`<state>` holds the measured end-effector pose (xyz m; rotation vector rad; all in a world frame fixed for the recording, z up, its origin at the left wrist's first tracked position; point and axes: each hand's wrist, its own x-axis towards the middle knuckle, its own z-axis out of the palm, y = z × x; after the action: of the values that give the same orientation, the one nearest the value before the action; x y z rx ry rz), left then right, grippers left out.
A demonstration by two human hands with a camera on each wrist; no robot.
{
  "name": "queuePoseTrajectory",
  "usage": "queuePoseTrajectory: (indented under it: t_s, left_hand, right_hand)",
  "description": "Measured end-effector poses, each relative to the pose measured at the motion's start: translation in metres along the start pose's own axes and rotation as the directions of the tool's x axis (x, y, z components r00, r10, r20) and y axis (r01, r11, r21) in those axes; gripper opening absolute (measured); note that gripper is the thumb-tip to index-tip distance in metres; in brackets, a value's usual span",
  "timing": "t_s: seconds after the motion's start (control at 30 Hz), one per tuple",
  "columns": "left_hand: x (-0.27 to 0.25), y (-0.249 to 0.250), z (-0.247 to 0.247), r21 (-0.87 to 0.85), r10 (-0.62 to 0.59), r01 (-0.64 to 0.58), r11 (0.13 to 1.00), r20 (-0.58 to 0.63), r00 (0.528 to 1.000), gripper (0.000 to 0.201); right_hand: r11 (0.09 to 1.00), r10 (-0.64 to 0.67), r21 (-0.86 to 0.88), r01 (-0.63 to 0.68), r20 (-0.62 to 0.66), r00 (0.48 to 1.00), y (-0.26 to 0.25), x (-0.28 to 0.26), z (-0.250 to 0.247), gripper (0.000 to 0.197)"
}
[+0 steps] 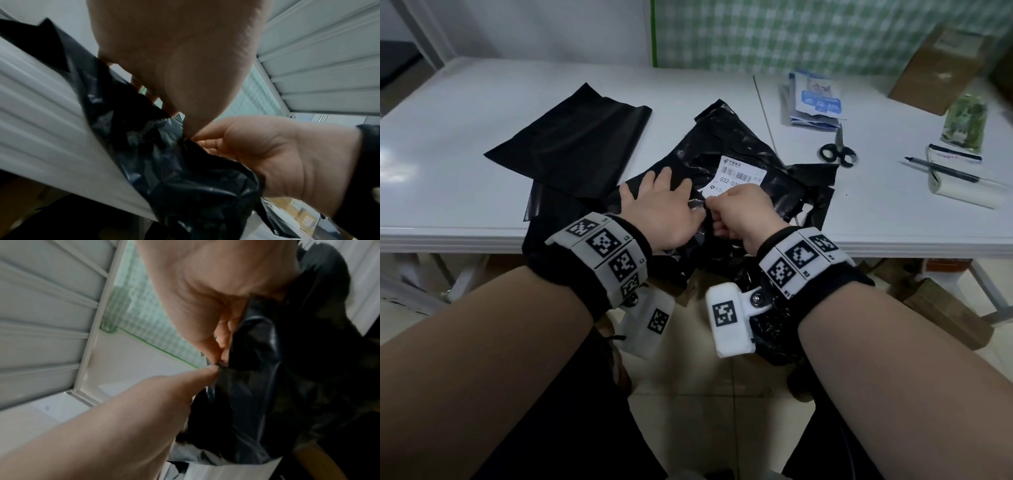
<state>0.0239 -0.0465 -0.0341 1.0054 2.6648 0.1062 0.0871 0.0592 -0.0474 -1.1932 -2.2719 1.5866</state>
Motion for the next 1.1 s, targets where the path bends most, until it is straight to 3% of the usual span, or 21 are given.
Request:
queuePoseTrajectory:
  t_s: [0.1,0.17,0.2,0.27,0.33,0.4,0.53,0.67,0.77,1.1]
  left_hand:
    - [0.0,-0.003,-0.001,-0.008,0.027,-0.027,1.0,-0.048,0.998,0.064]
    - [0.002,-0.006,0.002,0.004,0.037,-0.037,0.999,-0.058,0.998,0.06]
    - [0.003,-0.008,0.004,0.02,0.035,-0.034,0.999,-0.042,0.998,0.057]
    - [0.005,-0.014,0.006,0.056,0.013,-0.013,0.998,0.007,1.0,0.053]
    - [0.004,-0.018,0.004,0.079,-0.01,0.008,0.997,0.022,1.0,0.055]
    - [0.003,-0.019,0.002,0.085,-0.002,0.003,0.996,-0.014,1.0,0.057]
    - [0.0,-0.014,0.002,-0.027,0.041,-0.043,0.999,-0.077,0.996,0.056]
    - [-0.002,-0.011,0.008,-0.05,0.032,-0.028,0.998,0.081,0.996,0.098]
    - [-0.001,-0.017,0.011,-0.021,0.035,-0.032,0.999,0.123,0.992,0.108]
    - [0.007,-0.029,0.015,0.026,0.096,-0.102,0.994,0.174,0.98,0.107]
  right_hand:
    - [0.956,0.042,0.286,-0.061,0.074,0.996,-0.004,-0.008,-0.004,0.021]
    - [0.944,0.019,0.326,-0.053,0.108,0.994,-0.003,-0.008,-0.004,0.023]
    - [0.96,-0.014,0.28,-0.015,0.1,0.995,-0.002,-0.007,-0.005,0.024]
    - [0.991,-0.134,0.024,0.134,0.032,0.99,0.003,0.0,-0.011,0.02]
    - [0.932,-0.257,-0.257,0.254,0.023,0.966,0.007,0.004,-0.019,0.01]
    - [0.879,-0.288,-0.362,0.31,0.117,0.951,0.011,0.002,-0.024,0.008]
    - [0.825,-0.303,-0.432,0.363,0.203,0.931,0.014,-0.002,-0.022,0.023]
    - [0.72,-0.366,-0.543,0.432,0.231,0.901,0.013,-0.006,-0.017,0.027]
    - [0.653,-0.406,-0.588,0.478,0.261,0.876,0.013,-0.01,-0.015,0.024]
    - [0.712,-0.426,-0.486,0.507,0.276,0.862,0.016,0.0,-0.02,0.013]
